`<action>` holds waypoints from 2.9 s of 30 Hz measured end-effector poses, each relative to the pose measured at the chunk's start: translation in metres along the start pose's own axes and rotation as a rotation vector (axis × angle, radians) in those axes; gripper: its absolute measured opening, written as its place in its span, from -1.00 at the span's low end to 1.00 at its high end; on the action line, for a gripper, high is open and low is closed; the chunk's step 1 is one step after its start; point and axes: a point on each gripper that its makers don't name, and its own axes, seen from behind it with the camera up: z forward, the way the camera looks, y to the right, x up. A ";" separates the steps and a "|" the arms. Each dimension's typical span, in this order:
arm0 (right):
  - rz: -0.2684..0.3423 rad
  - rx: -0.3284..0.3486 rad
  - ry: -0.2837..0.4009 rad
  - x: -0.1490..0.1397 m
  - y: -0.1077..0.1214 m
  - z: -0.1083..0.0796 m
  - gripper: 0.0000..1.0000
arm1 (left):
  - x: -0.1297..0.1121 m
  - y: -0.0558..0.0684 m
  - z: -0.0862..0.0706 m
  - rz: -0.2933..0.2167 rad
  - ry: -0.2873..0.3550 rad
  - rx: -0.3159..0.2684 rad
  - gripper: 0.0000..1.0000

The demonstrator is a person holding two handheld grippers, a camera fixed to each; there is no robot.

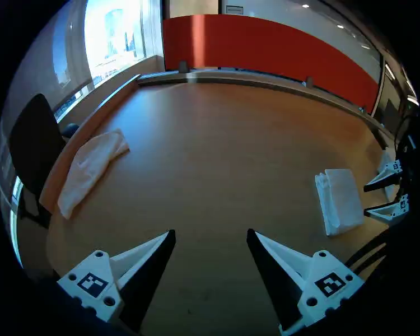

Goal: Fold towel

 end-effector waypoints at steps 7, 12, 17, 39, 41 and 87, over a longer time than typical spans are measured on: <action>0.008 -0.013 -0.018 -0.013 0.005 -0.002 0.50 | 0.003 0.004 0.001 0.008 0.002 -0.004 0.88; 0.016 -0.019 -0.036 -0.026 0.007 -0.002 0.51 | 0.004 0.004 0.001 0.008 0.002 -0.004 0.89; 0.022 -0.040 -0.067 -0.044 0.012 -0.004 0.52 | 0.003 0.005 0.000 0.009 0.002 -0.004 0.88; 0.096 -0.037 -0.160 -0.103 0.006 -0.007 0.21 | 0.003 0.009 -0.001 0.015 0.006 -0.013 0.89; 0.099 -0.040 -0.162 -0.104 0.007 -0.007 0.15 | 0.003 0.008 0.000 0.016 0.005 -0.013 0.89; 0.105 -0.084 -0.118 -0.102 0.016 -0.008 -0.90 | 0.000 0.012 0.000 0.016 0.007 -0.017 0.89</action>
